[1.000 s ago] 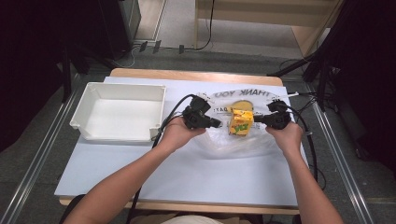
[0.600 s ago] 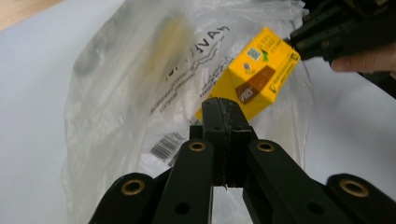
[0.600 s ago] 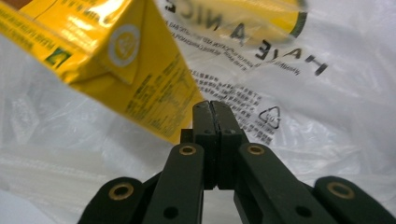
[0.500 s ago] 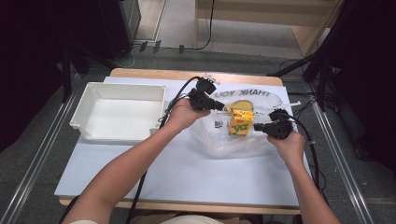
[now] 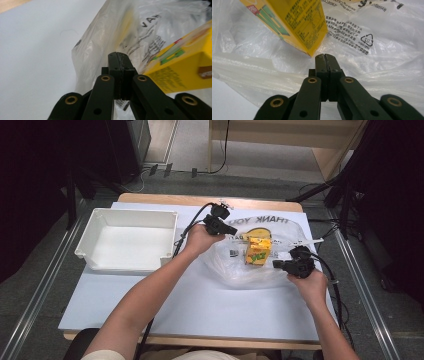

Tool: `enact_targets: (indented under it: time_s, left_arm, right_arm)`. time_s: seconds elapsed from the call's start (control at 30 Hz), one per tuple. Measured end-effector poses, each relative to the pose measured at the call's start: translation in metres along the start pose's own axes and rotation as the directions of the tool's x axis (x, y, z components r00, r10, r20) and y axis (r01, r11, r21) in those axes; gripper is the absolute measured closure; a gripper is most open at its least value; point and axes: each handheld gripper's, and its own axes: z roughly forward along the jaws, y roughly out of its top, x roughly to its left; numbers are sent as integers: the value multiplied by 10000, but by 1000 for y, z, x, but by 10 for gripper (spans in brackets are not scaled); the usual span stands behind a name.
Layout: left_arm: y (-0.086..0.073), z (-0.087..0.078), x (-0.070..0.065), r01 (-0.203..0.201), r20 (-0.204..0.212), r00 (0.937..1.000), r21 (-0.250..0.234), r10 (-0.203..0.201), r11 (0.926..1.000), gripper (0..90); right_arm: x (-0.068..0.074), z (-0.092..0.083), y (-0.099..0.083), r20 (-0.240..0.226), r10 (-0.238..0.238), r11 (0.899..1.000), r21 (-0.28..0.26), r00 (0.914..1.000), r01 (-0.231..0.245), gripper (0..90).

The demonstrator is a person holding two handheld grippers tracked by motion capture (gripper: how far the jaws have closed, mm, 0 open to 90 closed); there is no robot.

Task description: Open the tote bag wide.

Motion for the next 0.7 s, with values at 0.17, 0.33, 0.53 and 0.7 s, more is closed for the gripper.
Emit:
enact_targets:
  time_s: [0.17,0.33,0.53,0.7]
  left_arm:
    - [-6,18,5,83,-107,9999,404,-79,9991,900]
    - [-15,34,13,370,-140,9992,499,-364,9981,900]
    - [-19,41,17,521,-279,9983,360,-511,9980,900]
    - [-22,42,18,500,-313,9983,430,-486,9978,900]
  right_arm:
    - [1,2,-10,44,14,9999,106,10000,-14,900]
    - [-1,1,-20,66,-141,9997,188,9999,140,900]
    - [-5,-3,-34,107,-114,9995,290,9999,111,900]
    - [-1,-7,-42,129,-316,9992,268,9994,313,900]
